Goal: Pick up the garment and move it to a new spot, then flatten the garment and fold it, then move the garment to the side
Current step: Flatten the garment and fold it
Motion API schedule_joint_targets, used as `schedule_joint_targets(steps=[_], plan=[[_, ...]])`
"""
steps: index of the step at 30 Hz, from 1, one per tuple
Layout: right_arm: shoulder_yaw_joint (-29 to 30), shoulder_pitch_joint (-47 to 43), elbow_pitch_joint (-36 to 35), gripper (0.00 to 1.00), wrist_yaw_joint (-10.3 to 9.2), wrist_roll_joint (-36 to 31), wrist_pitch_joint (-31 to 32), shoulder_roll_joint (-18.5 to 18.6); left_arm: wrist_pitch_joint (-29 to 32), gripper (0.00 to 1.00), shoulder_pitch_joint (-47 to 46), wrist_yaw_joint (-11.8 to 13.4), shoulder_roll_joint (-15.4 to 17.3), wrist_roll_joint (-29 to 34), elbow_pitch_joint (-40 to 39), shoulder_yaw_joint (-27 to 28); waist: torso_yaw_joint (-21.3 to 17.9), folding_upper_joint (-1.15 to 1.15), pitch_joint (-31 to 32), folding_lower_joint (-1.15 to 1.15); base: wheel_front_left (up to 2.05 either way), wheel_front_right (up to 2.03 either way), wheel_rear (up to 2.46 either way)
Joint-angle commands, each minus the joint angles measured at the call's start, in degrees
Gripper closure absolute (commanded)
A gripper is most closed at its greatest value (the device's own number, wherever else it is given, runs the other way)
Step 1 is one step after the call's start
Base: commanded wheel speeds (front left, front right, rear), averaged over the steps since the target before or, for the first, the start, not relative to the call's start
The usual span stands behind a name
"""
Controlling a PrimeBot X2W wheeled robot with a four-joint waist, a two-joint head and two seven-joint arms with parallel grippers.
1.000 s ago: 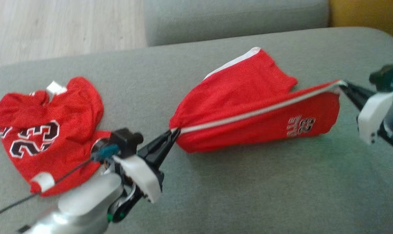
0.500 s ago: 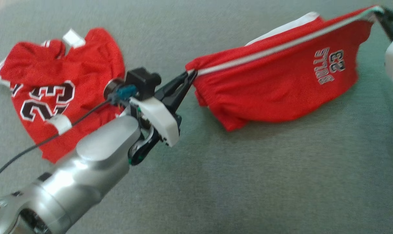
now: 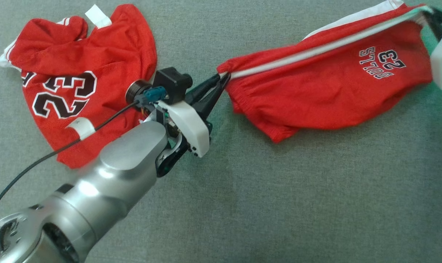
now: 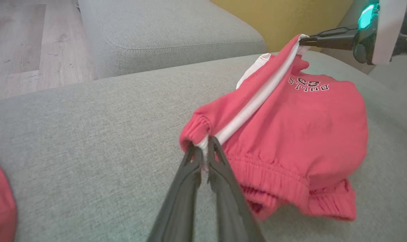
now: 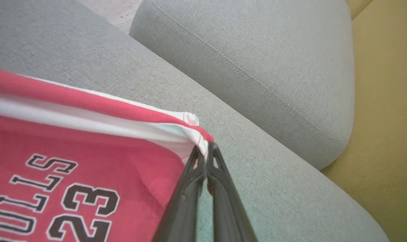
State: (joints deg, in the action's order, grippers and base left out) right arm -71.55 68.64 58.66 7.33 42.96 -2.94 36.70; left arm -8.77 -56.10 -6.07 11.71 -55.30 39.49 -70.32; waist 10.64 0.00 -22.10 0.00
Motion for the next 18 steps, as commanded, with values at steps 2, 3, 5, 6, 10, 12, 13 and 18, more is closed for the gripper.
schedule_joint_targets(steps=[2,3,5,6,10,12,13,18], plan=[[0.1,1.2,1.4,0.00,0.16,0.5,-1.7,1.0,-0.9,0.04,-3.0,-0.2,0.9,0.7,0.1,1.5,0.0,0.00,-0.2,0.00,0.00,0.00,0.00],[0.3,1.6,2.4,0.00,0.16,0.5,-2.5,0.8,-1.0,0.00,-3.2,-0.3,0.7,0.7,0.5,1.5,0.0,0.00,-0.3,0.00,0.00,0.00,0.00],[0.6,2.3,4.0,0.00,0.16,0.6,-4.2,-0.1,-1.1,0.00,-3.5,-0.5,0.5,0.5,1.2,1.5,-0.3,0.00,-0.4,0.00,0.00,0.00,0.00],[0.7,2.8,4.8,0.00,0.16,0.5,-5.1,-0.7,-1.3,0.00,-3.7,-0.4,0.6,0.4,1.5,1.7,-0.6,0.00,-0.6,0.00,0.00,0.00,0.00],[2.3,4.9,6.8,0.00,0.16,0.5,-10.1,-3.1,-2.5,0.00,-4.6,-0.1,0.4,-0.3,1.5,3.1,-1.1,0.00,-0.1,0.00,0.00,0.00,0.00],[3.6,5.1,8.3,0.00,0.16,0.3,-11.5,-4.9,-3.5,0.00,-4.9,0.8,1.0,0.0,1.0,3.8,-1.6,0.00,1.3,0.00,0.00,0.00,0.00],[4.5,5.1,8.8,0.00,0.16,0.6,-11.8,-5.4,-4.0,0.00,-5.0,1.3,1.3,0.3,0.8,4.3,-1.8,0.00,1.9,0.00,0.00,0.00,0.00],[14.6,4.6,4.5,0.00,0.16,0.5,-12.0,-6.5,-6.0,0.00,-4.2,4.9,3.8,0.8,-1.9,9.6,-3.5,0.00,5.9,0.00,0.00,0.00,0.00]])
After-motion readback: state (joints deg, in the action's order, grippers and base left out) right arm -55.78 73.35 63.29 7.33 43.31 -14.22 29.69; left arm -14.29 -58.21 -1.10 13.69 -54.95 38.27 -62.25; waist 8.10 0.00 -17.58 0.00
